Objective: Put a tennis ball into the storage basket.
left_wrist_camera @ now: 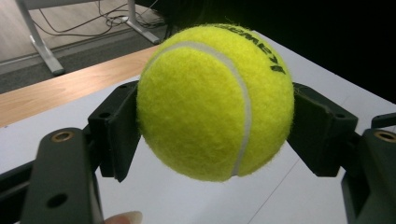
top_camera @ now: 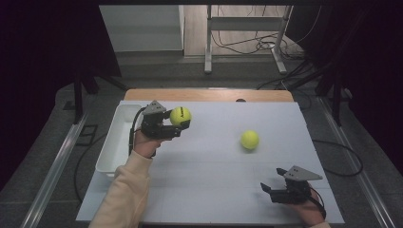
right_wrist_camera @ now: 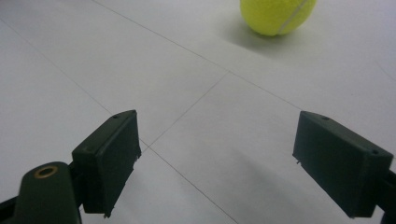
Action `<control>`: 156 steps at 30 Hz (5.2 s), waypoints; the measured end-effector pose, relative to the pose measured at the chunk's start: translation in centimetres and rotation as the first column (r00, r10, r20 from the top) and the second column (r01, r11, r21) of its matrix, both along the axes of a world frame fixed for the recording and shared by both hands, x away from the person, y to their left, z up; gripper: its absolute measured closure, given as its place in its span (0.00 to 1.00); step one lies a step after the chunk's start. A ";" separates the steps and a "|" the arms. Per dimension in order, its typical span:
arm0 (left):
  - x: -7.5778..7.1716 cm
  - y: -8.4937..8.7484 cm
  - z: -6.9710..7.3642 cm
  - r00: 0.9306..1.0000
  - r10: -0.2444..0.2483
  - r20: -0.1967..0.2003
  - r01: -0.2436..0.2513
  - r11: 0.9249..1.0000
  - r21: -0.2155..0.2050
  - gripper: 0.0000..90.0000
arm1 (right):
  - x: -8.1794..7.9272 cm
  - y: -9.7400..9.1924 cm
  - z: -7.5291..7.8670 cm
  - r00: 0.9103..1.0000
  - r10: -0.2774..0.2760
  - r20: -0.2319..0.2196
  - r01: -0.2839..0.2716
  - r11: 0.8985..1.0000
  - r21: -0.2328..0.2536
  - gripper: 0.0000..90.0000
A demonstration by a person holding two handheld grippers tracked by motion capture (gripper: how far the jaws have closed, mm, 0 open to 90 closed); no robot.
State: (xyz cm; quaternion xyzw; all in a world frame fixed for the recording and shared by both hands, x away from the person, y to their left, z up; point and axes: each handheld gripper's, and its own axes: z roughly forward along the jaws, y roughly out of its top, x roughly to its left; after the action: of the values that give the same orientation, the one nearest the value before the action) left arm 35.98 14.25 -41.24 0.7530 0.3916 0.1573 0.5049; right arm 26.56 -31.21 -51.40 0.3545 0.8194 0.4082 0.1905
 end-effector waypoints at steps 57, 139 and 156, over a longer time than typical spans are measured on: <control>0.3 8.4 0.8 0.969 0.245 -0.012 -0.246 0.968 -0.043 0.29 | 0.0 0.0 0.0 1.000 -0.003 0.002 0.003 1.000 -0.003 0.17; 2.3 12.9 -2.8 0.886 0.447 -0.121 -0.425 0.889 0.171 0.28 | 0.0 0.1 -0.1 1.000 -0.002 0.000 0.002 1.000 -0.012 0.17; 2.7 12.8 -3.5 0.880 0.446 -0.163 -0.406 0.885 0.226 0.28 | 0.0 0.1 -0.1 1.000 0.001 -0.003 -0.001 1.000 -0.012 0.17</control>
State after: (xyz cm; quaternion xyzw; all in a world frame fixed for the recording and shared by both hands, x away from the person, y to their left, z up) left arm 38.71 27.04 -44.74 0.7040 0.5827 0.2202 0.3411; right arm 26.59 -31.14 -51.50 0.3534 0.8223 0.4028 0.1913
